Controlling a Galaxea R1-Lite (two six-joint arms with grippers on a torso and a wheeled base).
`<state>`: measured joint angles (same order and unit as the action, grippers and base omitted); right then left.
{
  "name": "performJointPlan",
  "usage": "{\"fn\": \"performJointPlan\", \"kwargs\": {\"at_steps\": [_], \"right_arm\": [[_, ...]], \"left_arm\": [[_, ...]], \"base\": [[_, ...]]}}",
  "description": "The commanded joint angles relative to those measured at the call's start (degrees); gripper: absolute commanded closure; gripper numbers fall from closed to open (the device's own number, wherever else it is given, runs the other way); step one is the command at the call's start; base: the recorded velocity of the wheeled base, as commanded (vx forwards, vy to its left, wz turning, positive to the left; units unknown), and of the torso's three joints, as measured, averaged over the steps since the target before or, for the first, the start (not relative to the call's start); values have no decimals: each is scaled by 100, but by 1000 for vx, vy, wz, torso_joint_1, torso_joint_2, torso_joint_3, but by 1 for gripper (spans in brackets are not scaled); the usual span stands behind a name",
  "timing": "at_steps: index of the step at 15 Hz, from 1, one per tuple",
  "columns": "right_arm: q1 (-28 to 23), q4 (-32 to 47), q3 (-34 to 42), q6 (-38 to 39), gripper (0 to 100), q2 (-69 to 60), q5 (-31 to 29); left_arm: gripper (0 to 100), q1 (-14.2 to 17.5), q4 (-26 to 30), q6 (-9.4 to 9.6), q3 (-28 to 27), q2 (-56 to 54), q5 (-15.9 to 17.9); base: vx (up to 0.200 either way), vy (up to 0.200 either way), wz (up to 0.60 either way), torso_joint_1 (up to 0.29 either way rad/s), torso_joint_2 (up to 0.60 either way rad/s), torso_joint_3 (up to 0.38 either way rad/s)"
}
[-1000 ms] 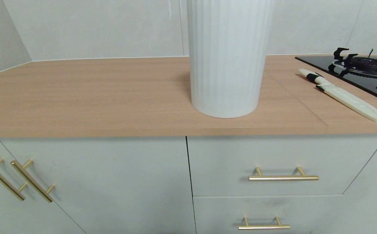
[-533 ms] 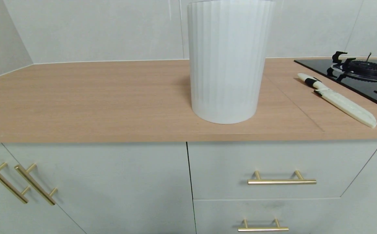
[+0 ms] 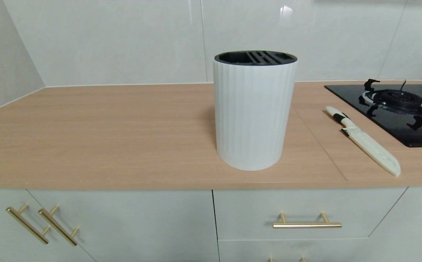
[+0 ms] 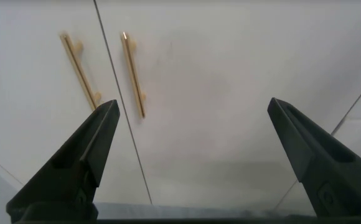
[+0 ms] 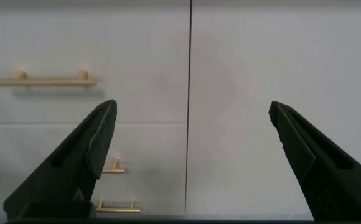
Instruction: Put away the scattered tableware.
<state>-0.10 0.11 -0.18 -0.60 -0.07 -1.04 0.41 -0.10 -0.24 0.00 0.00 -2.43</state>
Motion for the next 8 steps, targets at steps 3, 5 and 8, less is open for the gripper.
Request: {"fn": "performJointPlan", "kwargs": {"at_steps": [3,5,8], "right_arm": [[1,7,1,-2,0,7,-2],[1,7,1,-2,0,7,-2],[1,7,1,-2,0,7,-2]], "left_arm": [[0,2,1,-2,0,0,-4],[0,2,1,-2,0,0,-4],[0,2,1,-2,0,0,-4]], "base": [[0,0,0,170,-470,-300],[0,0,0,176,-486,-288],[0,0,0,207,-494,-294]]}}
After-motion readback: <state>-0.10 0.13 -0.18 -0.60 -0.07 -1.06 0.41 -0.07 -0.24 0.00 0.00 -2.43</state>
